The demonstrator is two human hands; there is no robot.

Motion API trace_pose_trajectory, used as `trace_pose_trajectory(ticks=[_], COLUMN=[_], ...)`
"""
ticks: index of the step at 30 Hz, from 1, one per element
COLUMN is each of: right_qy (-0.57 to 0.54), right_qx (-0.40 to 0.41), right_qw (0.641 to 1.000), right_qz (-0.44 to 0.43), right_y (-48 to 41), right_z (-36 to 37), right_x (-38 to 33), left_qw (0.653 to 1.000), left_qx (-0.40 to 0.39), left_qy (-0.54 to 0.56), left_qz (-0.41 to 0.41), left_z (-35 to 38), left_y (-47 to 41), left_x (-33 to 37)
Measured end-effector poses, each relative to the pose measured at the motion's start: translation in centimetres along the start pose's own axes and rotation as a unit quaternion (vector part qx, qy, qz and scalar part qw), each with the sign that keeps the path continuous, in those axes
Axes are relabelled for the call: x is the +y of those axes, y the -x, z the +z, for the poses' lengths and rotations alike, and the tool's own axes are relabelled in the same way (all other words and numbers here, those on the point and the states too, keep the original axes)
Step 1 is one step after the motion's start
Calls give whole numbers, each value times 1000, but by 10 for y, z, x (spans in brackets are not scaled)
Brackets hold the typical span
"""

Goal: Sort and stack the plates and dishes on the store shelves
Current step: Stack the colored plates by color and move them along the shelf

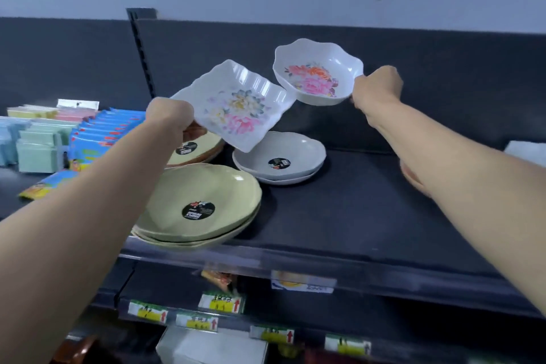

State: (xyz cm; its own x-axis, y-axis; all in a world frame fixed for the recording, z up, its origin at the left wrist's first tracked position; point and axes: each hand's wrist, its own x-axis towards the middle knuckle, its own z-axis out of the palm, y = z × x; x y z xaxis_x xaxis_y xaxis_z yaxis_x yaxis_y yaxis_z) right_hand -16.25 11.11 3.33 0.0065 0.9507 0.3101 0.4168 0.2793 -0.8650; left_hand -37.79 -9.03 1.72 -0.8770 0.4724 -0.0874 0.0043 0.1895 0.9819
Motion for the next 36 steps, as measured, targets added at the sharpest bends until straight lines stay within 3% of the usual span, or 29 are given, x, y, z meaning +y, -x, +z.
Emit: trace_pose_trajectory(ticks=[12,18,26,36], right_qy=[72,75,92,118], right_qx=[195,240,299,349], right_qw=[974,959,931,904], right_qz=[90,133,187,218], right_y=[-56,-63,-61,-76], right_z=[-273,-371,-432,-451], right_x=[128,181,220,236], left_qw=[980,964,947,910], left_qx=[-197,-263,-322,-402], left_qy=[1,9,4,59], left_qz=[40,31,1,-84], left_z=[233,320,388,444], left_y=[133,200,246,256], left_x=[40,44,43,46])
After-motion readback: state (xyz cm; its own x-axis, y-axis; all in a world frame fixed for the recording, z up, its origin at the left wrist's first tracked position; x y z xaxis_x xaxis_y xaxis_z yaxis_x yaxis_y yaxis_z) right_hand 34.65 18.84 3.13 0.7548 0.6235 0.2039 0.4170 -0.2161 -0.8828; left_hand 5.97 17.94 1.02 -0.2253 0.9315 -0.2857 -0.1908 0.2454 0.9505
